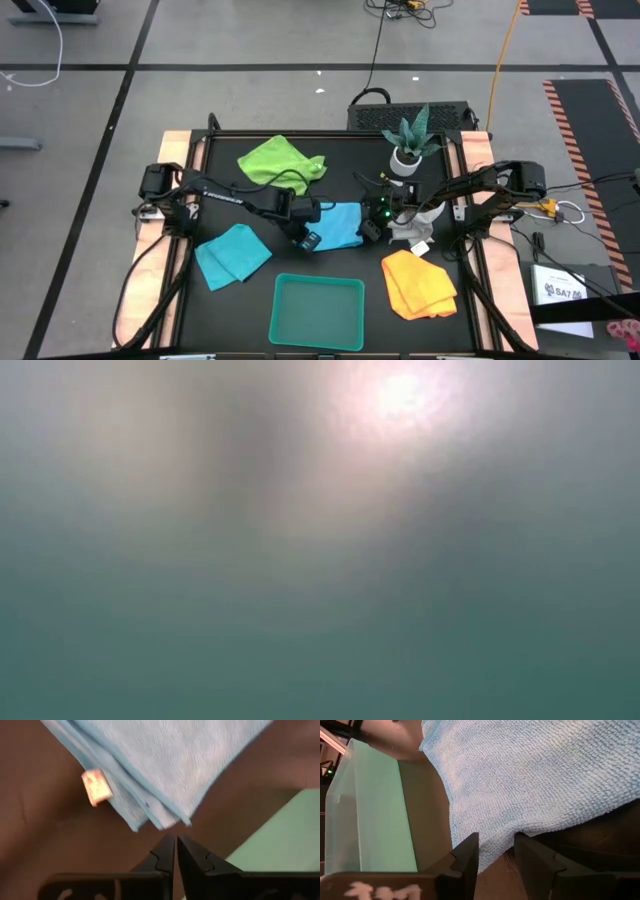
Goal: Fold microfiber towels
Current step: Fold the right blue microfiber cloth
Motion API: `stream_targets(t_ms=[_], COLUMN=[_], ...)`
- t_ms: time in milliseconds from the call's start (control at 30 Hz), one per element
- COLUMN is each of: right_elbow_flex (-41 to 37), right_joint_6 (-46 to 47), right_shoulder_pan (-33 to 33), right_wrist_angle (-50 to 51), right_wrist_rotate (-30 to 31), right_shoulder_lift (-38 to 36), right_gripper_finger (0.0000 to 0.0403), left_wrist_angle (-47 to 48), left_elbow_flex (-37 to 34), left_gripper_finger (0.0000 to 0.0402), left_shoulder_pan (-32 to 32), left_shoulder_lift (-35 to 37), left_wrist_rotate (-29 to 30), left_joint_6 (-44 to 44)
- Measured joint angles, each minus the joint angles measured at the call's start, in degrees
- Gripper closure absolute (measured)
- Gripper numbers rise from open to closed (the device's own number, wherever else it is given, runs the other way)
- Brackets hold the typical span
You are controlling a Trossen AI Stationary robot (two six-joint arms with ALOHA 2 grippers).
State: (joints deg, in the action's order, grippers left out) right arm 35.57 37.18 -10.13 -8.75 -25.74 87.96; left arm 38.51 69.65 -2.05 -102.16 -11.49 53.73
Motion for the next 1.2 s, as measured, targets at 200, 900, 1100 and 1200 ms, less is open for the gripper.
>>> stream_targets(t_ms=[200,900,1100,1200], right_elbow_flex=[0.00,0.04,0.04,0.04], right_joint_6=[-1.88,-3.73,-3.64,-3.64], right_shoulder_pan=[0.00,0.00,0.00,0.00], right_wrist_angle=[0.00,0.27,-0.02,0.12], right_wrist_rotate=[-1.44,-1.81,-2.95,-2.93], right_shoulder_lift=[0.00,-0.04,-0.04,-0.04], right_gripper_finger=[0.0284,0.0284,0.0284,0.0284], left_wrist_angle=[0.04,-4.53,-2.54,-0.09], left_elbow_flex=[0.00,-0.07,-0.07,-0.09], left_gripper_finger=[0.0341,0.0224,0.0224,0.0224], left_shoulder_pan=[-0.95,-0.64,-0.17,-0.32], left_shoulder_lift=[-0.01,-3.18,-3.23,-3.23], left_wrist_rotate=[1.76,2.59,2.58,2.81], left_joint_6=[2.48,8.54,7.91,7.87])
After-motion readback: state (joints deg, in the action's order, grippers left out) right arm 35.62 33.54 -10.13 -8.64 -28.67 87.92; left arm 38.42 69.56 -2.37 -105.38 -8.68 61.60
